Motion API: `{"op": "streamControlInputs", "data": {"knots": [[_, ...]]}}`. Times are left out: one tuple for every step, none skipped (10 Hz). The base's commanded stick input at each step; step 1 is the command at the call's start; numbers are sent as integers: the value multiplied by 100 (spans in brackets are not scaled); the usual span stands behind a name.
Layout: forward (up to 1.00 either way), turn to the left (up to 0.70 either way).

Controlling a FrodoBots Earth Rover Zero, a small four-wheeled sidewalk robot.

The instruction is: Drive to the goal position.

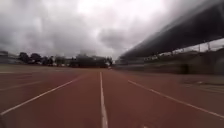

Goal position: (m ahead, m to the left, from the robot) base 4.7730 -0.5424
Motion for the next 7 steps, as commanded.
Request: {"op": "streamControlInputs", "data": {"knots": [[70,0],[70,0],[70,0],[70,0],[70,0],[70,0],[70,0]]}}
